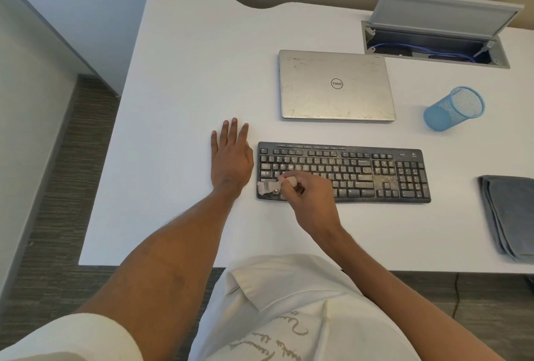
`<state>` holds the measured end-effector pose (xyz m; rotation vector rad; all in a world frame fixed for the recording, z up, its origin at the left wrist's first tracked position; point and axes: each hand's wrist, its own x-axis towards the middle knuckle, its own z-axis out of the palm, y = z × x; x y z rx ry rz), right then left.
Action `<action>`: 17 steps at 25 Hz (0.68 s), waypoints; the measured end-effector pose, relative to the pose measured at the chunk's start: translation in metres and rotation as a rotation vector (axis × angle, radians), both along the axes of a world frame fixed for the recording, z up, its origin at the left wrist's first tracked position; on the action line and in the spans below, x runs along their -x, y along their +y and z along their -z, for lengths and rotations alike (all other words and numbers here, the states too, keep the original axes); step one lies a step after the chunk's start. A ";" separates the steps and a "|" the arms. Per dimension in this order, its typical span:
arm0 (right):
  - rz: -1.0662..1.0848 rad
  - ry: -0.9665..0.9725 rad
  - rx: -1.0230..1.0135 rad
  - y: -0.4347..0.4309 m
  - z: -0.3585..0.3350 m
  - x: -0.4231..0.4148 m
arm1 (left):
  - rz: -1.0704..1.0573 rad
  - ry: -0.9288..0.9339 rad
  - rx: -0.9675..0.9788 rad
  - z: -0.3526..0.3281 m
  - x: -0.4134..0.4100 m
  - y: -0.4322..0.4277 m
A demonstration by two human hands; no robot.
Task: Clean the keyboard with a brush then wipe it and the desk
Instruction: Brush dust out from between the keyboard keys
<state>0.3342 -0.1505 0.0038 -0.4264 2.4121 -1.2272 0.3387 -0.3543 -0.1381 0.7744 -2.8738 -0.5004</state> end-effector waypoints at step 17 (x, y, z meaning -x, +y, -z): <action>-0.108 0.029 -0.071 0.007 0.005 -0.002 | -0.008 0.020 -0.003 0.001 -0.001 0.000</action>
